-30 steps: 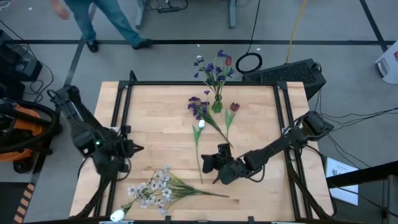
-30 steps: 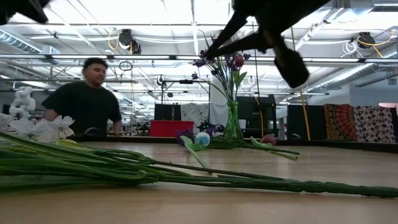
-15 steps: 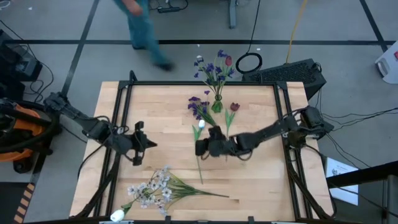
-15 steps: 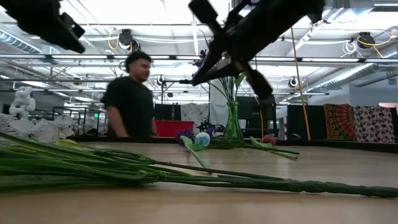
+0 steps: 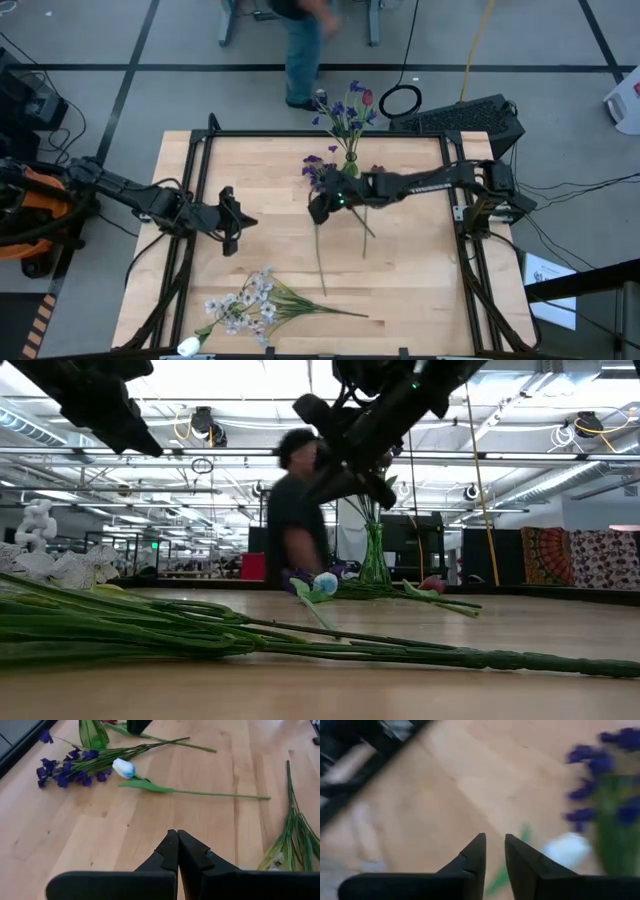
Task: Sort flowers into vase by color
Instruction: Put the top violet flowers into the green flower vase
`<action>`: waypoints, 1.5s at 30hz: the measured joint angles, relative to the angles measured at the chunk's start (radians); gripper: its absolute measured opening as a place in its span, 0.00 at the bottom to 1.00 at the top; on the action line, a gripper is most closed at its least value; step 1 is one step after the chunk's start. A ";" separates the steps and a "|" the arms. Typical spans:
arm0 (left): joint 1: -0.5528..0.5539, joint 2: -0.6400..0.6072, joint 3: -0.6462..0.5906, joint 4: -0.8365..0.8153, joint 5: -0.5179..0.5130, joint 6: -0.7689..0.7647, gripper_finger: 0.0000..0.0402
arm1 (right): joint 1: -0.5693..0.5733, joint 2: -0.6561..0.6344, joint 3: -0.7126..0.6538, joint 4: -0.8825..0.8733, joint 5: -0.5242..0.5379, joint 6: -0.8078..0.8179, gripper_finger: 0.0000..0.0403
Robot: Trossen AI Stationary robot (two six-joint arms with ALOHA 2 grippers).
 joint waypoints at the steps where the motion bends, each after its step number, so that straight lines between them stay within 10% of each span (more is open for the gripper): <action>1: 0.004 0.000 0.000 0.000 0.000 -0.007 0.02 | -0.011 0.000 0.030 -0.075 0.001 -0.022 0.17; 10: 0.033 0.000 0.000 -0.002 -0.004 -0.051 0.02 | -0.107 0.012 0.085 -0.456 -0.057 -0.013 0.31; 29: 0.096 0.000 0.000 -0.003 -0.008 -0.078 0.02 | -0.121 0.240 0.085 -0.484 -0.020 -0.161 0.43; 45: 0.096 0.001 0.000 -0.003 -0.003 -0.081 0.02 | -0.103 0.233 0.082 -0.480 0.004 -0.206 0.03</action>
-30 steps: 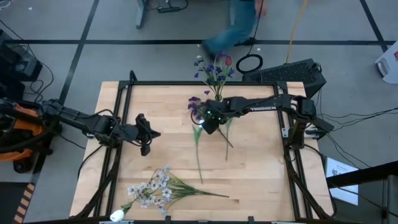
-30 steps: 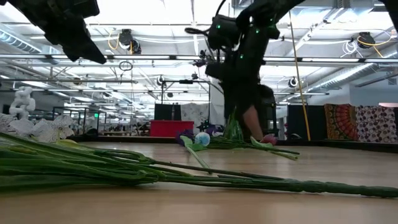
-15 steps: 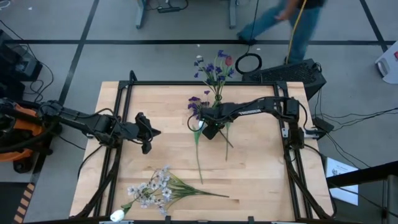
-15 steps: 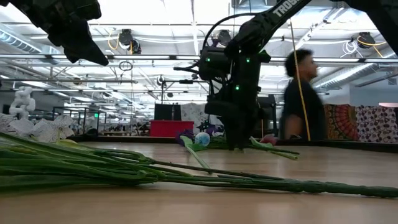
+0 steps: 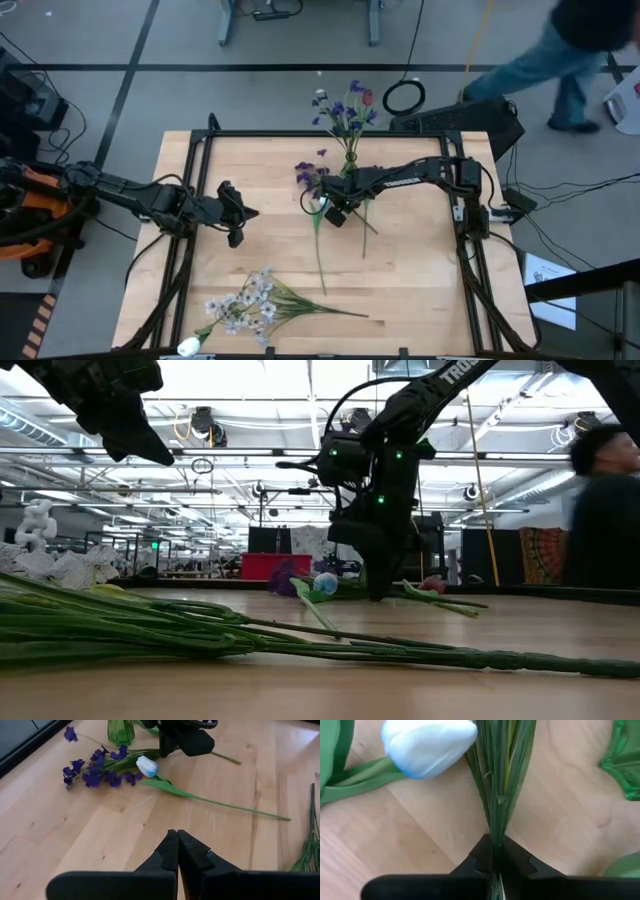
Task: Sort flowers into vase by color
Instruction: Put the top violet flowers into the green flower vase
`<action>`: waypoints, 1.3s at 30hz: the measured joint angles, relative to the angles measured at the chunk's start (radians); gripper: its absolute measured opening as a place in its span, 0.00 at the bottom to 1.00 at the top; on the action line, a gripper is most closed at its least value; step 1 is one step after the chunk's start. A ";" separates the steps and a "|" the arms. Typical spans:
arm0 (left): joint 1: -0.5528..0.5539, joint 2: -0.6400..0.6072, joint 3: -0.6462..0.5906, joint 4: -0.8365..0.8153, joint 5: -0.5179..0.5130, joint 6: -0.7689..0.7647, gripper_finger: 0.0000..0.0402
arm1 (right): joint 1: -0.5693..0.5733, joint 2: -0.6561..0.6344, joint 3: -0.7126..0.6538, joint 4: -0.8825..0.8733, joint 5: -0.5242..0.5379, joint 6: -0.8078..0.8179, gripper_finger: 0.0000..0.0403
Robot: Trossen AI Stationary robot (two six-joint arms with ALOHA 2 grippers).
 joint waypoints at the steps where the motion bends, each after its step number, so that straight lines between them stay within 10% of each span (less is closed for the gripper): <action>1: 0.000 0.000 0.000 0.000 0.000 0.000 0.02 | 0.002 -0.015 -0.002 0.000 0.012 -0.002 0.02; 22: 0.000 0.000 0.000 0.000 -0.031 -0.023 0.02 | 0.049 -0.669 -0.066 0.268 0.280 -0.246 0.01; 32: 0.000 0.000 0.000 0.000 -0.031 -0.023 0.02 | 0.049 -0.919 -0.649 1.118 0.250 -0.300 0.00; 39: 0.000 0.000 0.000 0.001 -0.031 -0.023 0.02 | 0.021 -0.842 -0.996 1.900 0.255 -0.548 0.00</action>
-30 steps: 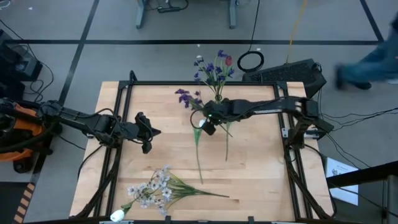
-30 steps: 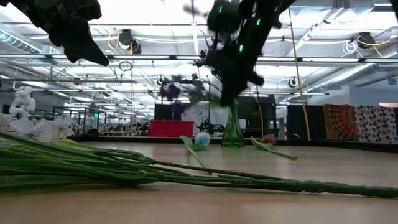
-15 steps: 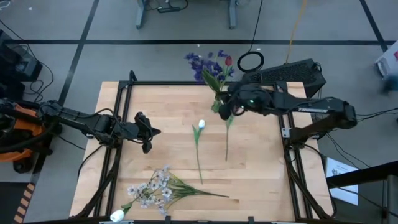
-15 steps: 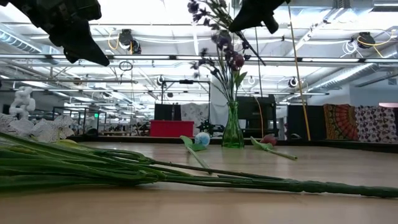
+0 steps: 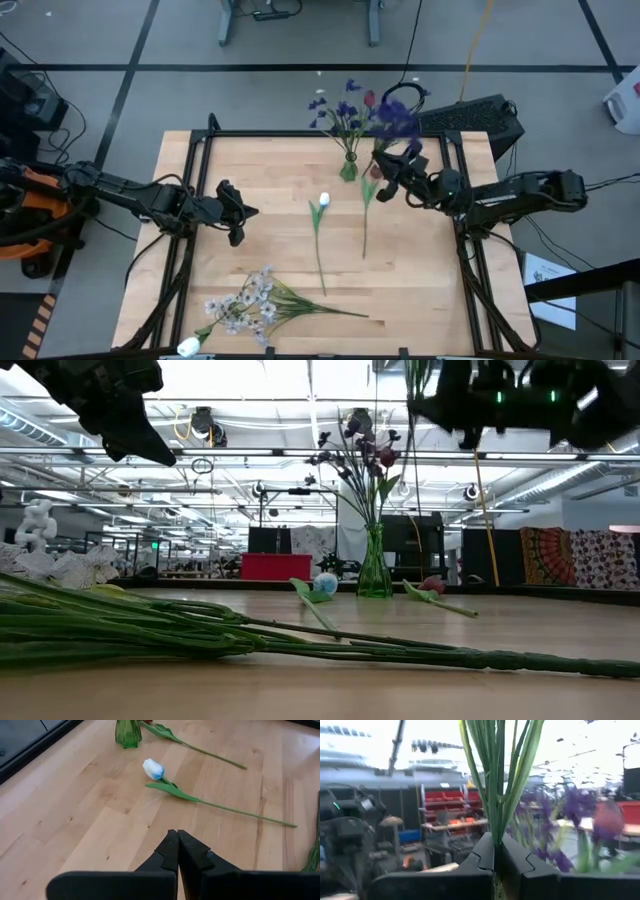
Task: Sort flowers into vase by color
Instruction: Put the top violet flowers into the green flower vase
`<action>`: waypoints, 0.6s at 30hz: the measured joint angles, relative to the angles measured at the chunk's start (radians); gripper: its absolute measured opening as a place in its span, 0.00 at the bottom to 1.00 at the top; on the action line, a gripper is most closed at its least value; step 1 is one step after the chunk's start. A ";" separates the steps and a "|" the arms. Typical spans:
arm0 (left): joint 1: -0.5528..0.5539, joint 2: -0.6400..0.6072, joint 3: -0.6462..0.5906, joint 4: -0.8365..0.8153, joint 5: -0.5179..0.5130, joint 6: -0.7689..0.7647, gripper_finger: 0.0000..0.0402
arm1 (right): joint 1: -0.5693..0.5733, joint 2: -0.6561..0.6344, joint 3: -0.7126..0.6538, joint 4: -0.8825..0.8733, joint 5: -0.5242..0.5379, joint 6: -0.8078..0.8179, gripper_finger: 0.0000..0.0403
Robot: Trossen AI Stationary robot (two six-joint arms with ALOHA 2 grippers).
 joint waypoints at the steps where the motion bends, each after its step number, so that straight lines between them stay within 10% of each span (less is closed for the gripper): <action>1: 0.000 0.000 0.000 0.000 0.000 0.000 0.02 | -0.002 0.016 -0.012 0.029 0.001 0.009 0.00; 18: 0.000 0.000 0.000 0.046 0.000 0.000 0.02 | -0.103 0.235 0.122 0.142 -0.080 -0.132 0.00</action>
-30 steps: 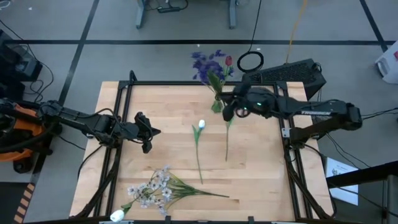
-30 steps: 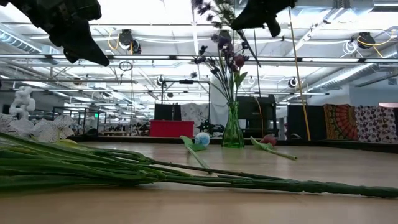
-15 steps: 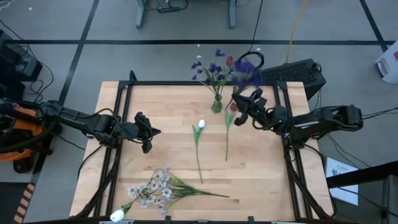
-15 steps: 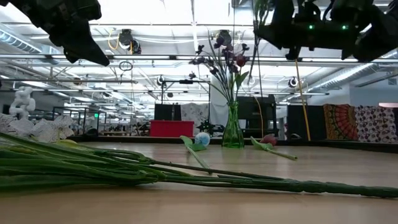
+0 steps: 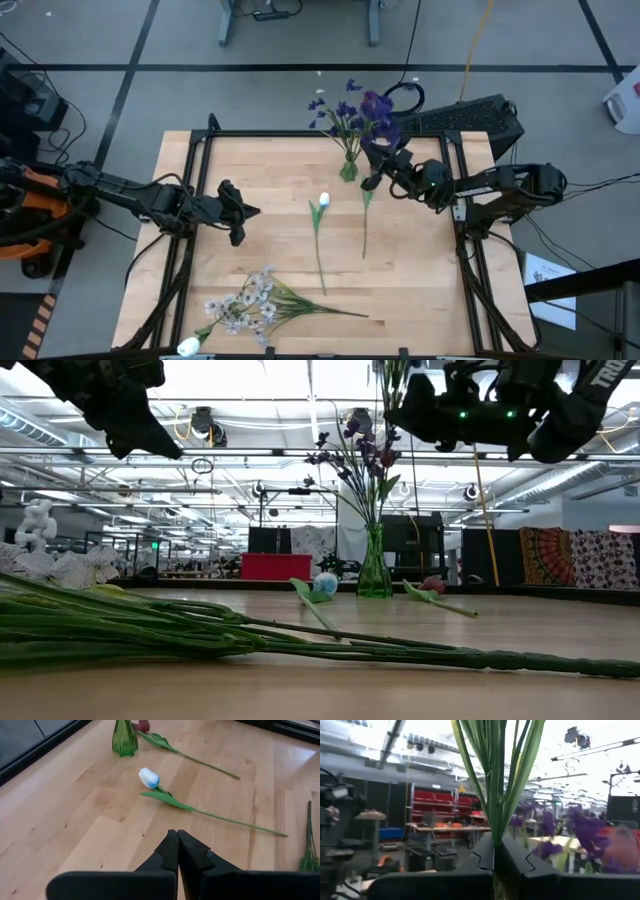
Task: Sort flowers into vase by color
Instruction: Put the top violet flowers into the green flower vase
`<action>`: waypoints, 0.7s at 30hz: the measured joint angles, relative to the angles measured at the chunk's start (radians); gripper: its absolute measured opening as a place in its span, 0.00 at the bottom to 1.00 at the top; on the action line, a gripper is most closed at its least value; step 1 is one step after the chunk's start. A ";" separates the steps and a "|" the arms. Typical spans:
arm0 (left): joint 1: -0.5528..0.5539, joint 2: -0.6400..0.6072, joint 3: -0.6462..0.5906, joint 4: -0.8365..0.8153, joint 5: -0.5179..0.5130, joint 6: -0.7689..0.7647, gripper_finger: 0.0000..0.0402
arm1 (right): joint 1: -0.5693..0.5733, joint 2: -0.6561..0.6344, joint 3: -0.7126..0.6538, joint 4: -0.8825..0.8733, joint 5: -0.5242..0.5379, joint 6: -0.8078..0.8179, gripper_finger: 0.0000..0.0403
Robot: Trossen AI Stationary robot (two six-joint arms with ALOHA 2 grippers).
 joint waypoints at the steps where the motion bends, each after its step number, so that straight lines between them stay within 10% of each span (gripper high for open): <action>1: 0.000 0.000 0.000 0.000 0.000 0.000 0.02 | -0.010 0.007 0.001 0.000 0.000 0.003 0.00; 21: 0.000 0.000 0.000 -0.002 0.000 0.000 0.02 | -0.117 0.137 0.001 0.069 -0.031 0.083 0.00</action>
